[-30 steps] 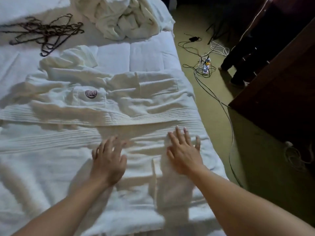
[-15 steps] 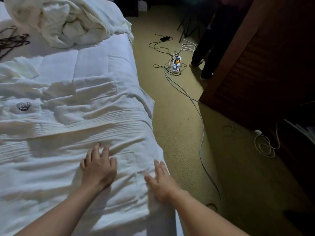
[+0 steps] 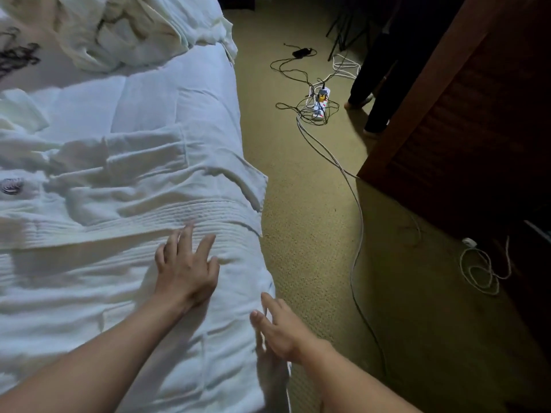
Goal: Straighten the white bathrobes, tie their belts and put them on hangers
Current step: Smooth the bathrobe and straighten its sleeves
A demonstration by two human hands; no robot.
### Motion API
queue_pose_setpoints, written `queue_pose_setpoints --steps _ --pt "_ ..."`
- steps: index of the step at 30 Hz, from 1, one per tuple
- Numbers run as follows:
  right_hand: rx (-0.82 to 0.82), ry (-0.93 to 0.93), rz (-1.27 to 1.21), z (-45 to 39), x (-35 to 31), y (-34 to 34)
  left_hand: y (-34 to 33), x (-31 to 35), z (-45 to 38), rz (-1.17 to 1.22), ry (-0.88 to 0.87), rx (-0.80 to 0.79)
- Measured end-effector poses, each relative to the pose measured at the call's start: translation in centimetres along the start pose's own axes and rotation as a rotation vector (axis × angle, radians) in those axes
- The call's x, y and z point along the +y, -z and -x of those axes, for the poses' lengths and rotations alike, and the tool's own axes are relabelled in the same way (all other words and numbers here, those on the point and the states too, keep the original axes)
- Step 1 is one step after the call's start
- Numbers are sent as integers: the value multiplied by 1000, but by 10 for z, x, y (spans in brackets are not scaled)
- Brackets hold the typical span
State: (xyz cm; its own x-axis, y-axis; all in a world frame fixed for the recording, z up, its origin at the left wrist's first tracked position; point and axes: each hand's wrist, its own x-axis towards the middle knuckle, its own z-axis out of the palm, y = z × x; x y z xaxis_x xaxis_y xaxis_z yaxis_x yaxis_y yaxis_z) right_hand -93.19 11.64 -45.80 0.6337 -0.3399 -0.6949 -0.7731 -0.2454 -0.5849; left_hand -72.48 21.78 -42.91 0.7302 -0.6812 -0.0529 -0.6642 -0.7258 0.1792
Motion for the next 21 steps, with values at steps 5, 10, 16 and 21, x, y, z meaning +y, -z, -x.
queue_pose_setpoints --steps 5,10,16,21 --pt "-104 42 94 -27 8 56 -14 18 -10 18 134 50" --pt "-209 64 322 -43 22 127 -27 30 -7 -105 140 112" --pt "-180 103 415 -77 15 166 -28 33 -8 -109 160 123" --pt "-165 226 445 -94 -24 173 -32 31 -9 -103 133 157"
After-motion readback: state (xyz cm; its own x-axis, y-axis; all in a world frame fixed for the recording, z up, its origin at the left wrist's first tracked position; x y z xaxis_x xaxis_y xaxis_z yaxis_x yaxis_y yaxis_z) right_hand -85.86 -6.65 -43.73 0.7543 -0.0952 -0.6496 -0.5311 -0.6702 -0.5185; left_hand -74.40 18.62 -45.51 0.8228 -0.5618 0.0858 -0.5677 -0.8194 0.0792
